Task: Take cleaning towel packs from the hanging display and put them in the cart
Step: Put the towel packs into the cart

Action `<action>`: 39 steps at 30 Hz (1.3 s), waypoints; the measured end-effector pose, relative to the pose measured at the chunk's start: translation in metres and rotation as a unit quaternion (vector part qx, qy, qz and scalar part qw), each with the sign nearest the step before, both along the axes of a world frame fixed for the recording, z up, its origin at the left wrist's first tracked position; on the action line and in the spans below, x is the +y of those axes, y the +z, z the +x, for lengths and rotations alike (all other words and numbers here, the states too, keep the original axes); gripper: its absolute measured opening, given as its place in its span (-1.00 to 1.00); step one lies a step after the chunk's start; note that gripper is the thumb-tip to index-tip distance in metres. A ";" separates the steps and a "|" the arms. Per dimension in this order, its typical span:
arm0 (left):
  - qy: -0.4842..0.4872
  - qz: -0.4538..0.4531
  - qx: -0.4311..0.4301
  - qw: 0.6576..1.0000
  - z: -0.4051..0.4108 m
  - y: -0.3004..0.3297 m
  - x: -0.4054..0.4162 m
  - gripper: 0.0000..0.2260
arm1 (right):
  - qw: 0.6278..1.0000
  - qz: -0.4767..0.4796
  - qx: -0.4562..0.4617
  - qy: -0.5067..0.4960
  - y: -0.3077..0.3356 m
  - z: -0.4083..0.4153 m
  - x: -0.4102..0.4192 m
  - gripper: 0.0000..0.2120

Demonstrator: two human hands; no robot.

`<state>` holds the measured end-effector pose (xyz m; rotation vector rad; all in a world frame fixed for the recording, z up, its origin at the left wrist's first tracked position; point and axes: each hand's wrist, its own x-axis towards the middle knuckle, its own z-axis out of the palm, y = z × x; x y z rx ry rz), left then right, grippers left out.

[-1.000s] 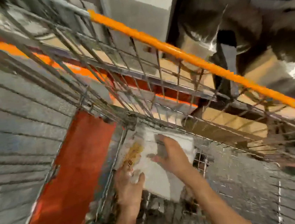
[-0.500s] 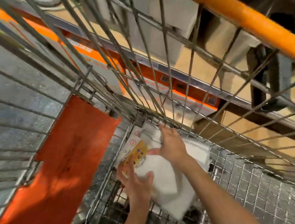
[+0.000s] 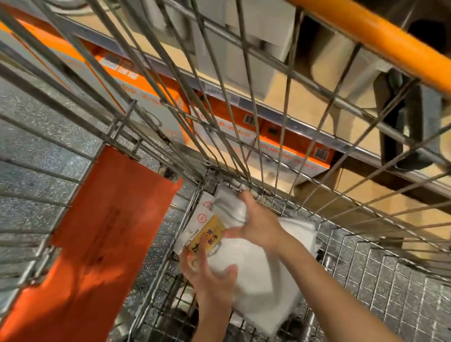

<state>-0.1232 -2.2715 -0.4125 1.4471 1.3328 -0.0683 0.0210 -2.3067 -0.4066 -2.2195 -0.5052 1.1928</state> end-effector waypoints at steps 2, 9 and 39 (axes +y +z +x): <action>-0.002 -0.003 -0.003 1.000 -0.001 0.001 -0.001 -0.21 | 1.000 0.009 -0.009 0.009 0.003 -0.004 0.001 -0.26; -0.005 -0.014 -0.022 1.000 -0.004 0.004 0.000 -0.16 | 0.999 0.004 -0.022 0.029 0.006 -0.009 0.006 -0.26; -0.019 0.292 -0.355 0.888 0.025 0.295 0.045 -0.63 | 0.934 0.262 -0.163 -0.182 0.377 -0.019 -0.011 -0.41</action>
